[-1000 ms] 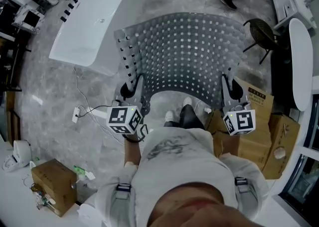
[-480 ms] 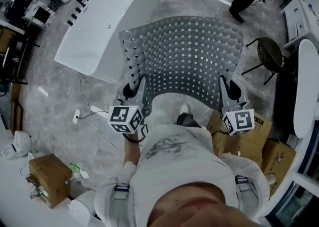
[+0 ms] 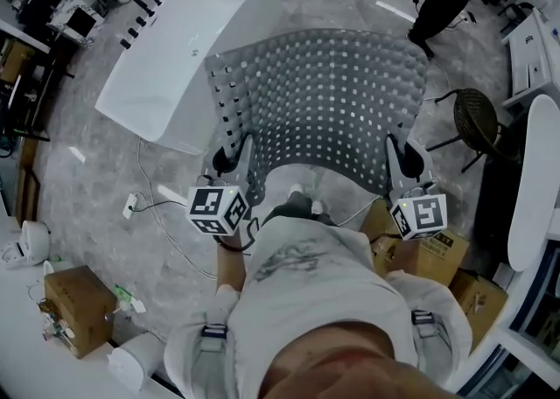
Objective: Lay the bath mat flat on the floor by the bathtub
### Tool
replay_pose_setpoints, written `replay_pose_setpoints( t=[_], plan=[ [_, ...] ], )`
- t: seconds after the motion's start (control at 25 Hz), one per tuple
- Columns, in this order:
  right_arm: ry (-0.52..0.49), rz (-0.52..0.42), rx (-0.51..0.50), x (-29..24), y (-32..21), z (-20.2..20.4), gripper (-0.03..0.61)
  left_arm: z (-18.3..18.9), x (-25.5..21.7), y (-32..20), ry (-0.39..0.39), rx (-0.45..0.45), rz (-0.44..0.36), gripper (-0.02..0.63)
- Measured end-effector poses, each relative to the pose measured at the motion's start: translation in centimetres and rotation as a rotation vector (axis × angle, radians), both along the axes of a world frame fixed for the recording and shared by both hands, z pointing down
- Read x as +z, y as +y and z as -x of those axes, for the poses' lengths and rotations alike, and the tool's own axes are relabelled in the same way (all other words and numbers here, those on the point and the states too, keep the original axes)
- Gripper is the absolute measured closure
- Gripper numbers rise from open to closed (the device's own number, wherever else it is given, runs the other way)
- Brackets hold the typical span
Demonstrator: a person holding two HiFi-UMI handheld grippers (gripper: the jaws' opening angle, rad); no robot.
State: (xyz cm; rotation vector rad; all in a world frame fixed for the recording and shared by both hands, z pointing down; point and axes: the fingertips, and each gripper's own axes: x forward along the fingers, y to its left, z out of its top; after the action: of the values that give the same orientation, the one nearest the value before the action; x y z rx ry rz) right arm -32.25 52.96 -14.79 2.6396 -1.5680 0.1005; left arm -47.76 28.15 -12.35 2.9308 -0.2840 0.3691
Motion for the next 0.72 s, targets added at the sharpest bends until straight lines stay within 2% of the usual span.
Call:
replay_pose_setpoints(
  t=[0.4,0.72],
  plan=[
    [-0.004,0.023,-0.018,1.2,-3.7,-7.6,0.534,-7.3,1.9,-3.0,-0.007,-0.003,0.028,0.526],
    [-0.003,0.073,-0.042,1.4,-9.5,-15.7,0.534,-14.8,3.0,-8.0,-0.027,-0.015,0.054,0.526]
  ],
)
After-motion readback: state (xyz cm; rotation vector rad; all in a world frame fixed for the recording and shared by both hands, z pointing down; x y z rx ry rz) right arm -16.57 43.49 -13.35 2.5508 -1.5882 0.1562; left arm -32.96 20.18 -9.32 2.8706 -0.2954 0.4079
